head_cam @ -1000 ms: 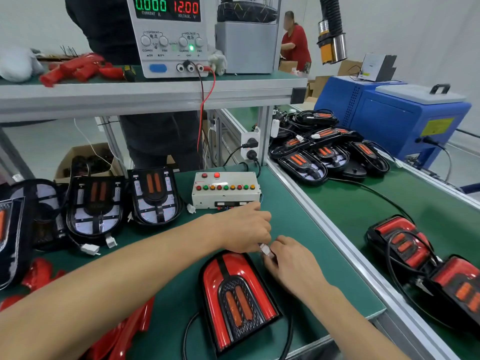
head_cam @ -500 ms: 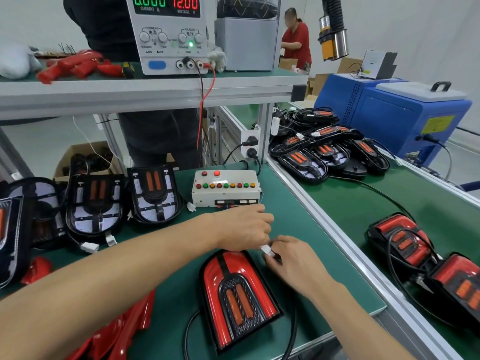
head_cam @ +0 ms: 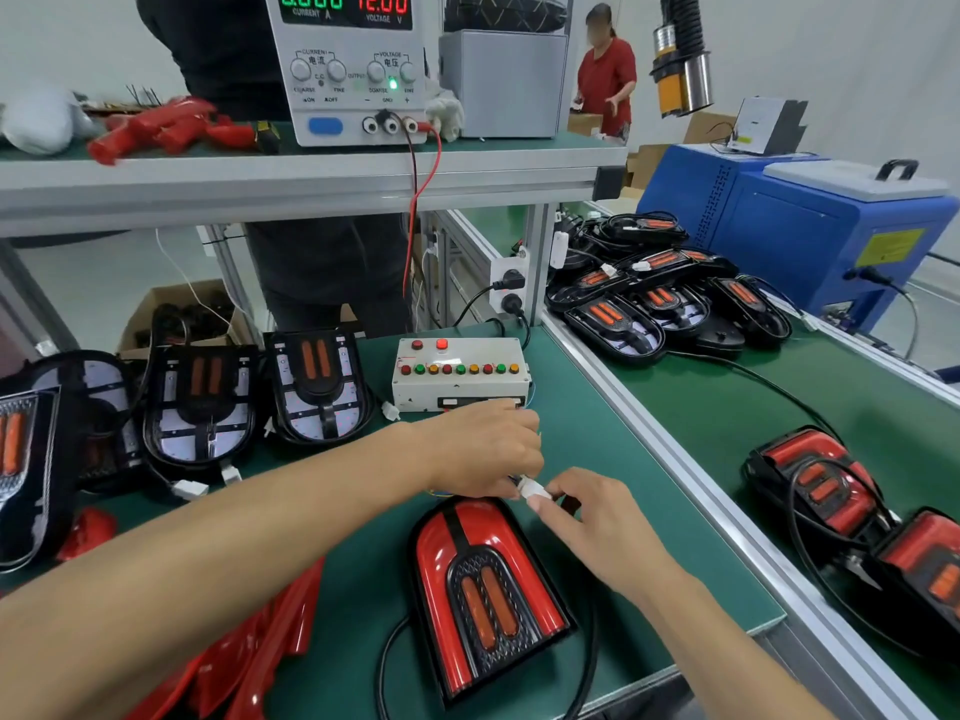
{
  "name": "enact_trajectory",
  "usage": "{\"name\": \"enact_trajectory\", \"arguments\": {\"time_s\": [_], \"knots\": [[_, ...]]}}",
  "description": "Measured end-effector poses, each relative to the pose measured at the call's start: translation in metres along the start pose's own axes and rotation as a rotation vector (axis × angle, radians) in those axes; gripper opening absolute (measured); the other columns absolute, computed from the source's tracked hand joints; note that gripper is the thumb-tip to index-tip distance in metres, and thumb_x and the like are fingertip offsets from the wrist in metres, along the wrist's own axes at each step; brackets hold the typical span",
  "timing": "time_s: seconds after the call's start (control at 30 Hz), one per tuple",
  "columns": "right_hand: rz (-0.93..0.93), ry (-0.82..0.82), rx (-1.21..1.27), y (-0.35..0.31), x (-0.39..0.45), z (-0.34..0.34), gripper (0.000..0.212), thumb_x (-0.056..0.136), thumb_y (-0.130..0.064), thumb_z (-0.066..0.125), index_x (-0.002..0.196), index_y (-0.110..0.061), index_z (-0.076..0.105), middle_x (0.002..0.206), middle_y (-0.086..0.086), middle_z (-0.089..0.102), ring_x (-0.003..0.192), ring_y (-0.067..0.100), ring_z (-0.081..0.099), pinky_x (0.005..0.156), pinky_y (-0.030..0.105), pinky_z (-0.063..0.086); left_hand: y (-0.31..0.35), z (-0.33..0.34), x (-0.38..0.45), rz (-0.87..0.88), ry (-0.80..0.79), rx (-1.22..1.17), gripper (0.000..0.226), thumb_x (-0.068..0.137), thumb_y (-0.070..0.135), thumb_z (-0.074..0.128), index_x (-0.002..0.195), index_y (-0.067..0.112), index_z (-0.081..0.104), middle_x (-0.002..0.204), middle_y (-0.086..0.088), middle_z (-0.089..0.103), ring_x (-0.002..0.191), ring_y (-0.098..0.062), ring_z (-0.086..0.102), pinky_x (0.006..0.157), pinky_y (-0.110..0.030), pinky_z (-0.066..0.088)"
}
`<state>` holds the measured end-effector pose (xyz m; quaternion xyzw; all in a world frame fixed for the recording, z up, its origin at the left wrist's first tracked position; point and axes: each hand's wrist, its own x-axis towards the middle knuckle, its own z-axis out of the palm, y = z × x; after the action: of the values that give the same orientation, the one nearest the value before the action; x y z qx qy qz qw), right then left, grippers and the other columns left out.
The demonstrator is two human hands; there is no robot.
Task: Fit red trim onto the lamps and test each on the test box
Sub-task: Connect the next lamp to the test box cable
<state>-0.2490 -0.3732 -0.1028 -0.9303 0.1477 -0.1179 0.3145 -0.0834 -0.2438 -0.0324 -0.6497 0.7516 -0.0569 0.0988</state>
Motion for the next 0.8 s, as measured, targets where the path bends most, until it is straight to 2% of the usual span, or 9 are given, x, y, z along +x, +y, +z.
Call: {"name": "enact_trajectory", "arguments": {"time_s": [0.1, 0.17, 0.27, 0.33, 0.47, 0.57, 0.67, 0.8], "knots": [[-0.058, 0.06, -0.093, -0.002, 0.0, 0.005, 0.024, 0.095, -0.048, 0.063, 0.086, -0.027, 0.063, 0.08, -0.012, 0.061, 0.072, 0.01, 0.057, 0.067, 0.032, 0.05, 0.001, -0.001, 0.001, -0.042, -0.041, -0.082, 0.028, 0.098, 0.043, 0.062, 0.112, 0.02, 0.069, 0.103, 0.006, 0.066, 0.109, -0.017, 0.048, 0.091, -0.037, 0.042], [-0.075, 0.095, -0.119, -0.001, 0.0, 0.009, 0.024, 0.094, -0.046, 0.065, 0.085, -0.024, 0.065, 0.077, -0.015, 0.057, 0.07, 0.009, 0.056, 0.065, 0.028, 0.048, 0.001, -0.002, 0.001, -0.049, -0.041, -0.105, 0.026, 0.098, 0.041, 0.063, 0.114, 0.022, 0.069, 0.104, 0.007, 0.067, 0.109, -0.017, 0.048, 0.09, -0.037, 0.042], [-0.1, 0.144, -0.131, 0.0, -0.001, 0.011, 0.023, 0.093, -0.045, 0.068, 0.084, -0.024, 0.065, 0.072, -0.019, 0.048, 0.062, 0.004, 0.05, 0.056, 0.019, 0.038, 0.002, -0.004, 0.002, -0.052, -0.028, -0.138, 0.023, 0.096, 0.038, 0.065, 0.112, 0.021, 0.069, 0.103, 0.007, 0.068, 0.105, -0.016, 0.048, 0.088, -0.037, 0.042], [-0.104, 0.14, -0.183, -0.001, -0.002, 0.011, 0.025, 0.094, -0.047, 0.066, 0.086, -0.024, 0.064, 0.073, -0.017, 0.048, 0.059, 0.006, 0.048, 0.055, 0.02, 0.037, 0.004, -0.003, 0.004, -0.042, -0.02, -0.117, 0.023, 0.096, 0.037, 0.065, 0.111, 0.02, 0.068, 0.103, 0.006, 0.067, 0.105, -0.017, 0.049, 0.087, -0.035, 0.041], [-0.195, 0.086, -0.269, -0.002, -0.001, 0.008, 0.044, 0.096, -0.053, 0.048, 0.08, -0.014, 0.062, 0.076, -0.004, 0.055, 0.059, 0.018, 0.049, 0.057, 0.035, 0.045, 0.006, 0.004, 0.004, 0.014, -0.017, -0.057, 0.022, 0.101, 0.038, 0.058, 0.109, 0.018, 0.063, 0.103, 0.005, 0.063, 0.104, -0.017, 0.046, 0.082, -0.029, 0.036], [-0.351, 0.139, -0.243, -0.004, 0.0, 0.004, 0.042, 0.096, -0.042, 0.05, 0.071, -0.01, 0.062, 0.072, -0.001, 0.057, 0.054, 0.013, 0.044, 0.051, 0.026, 0.038, 0.006, 0.005, 0.004, 0.074, 0.014, -0.02, 0.019, 0.105, 0.035, 0.051, 0.107, 0.018, 0.058, 0.104, 0.004, 0.06, 0.103, -0.017, 0.046, 0.081, -0.028, 0.033], [-0.391, 0.147, -0.263, -0.005, 0.004, 0.002, 0.039, 0.095, -0.035, 0.052, 0.068, -0.009, 0.063, 0.07, -0.002, 0.059, 0.053, 0.008, 0.041, 0.051, 0.02, 0.035, 0.006, 0.002, 0.007, 0.095, 0.029, -0.011, 0.017, 0.104, 0.033, 0.052, 0.103, 0.016, 0.058, 0.103, 0.002, 0.061, 0.102, -0.019, 0.047, 0.076, -0.027, 0.028], [-0.384, 0.104, -0.226, -0.001, 0.007, -0.001, 0.03, 0.093, -0.024, 0.066, 0.069, -0.007, 0.067, 0.073, -0.001, 0.062, 0.052, 0.009, 0.041, 0.052, 0.02, 0.039, 0.005, 0.001, 0.01, 0.117, 0.03, -0.011, 0.016, 0.102, 0.032, 0.056, 0.101, 0.017, 0.058, 0.101, 0.002, 0.062, 0.101, -0.019, 0.049, 0.079, -0.03, 0.038]]}}
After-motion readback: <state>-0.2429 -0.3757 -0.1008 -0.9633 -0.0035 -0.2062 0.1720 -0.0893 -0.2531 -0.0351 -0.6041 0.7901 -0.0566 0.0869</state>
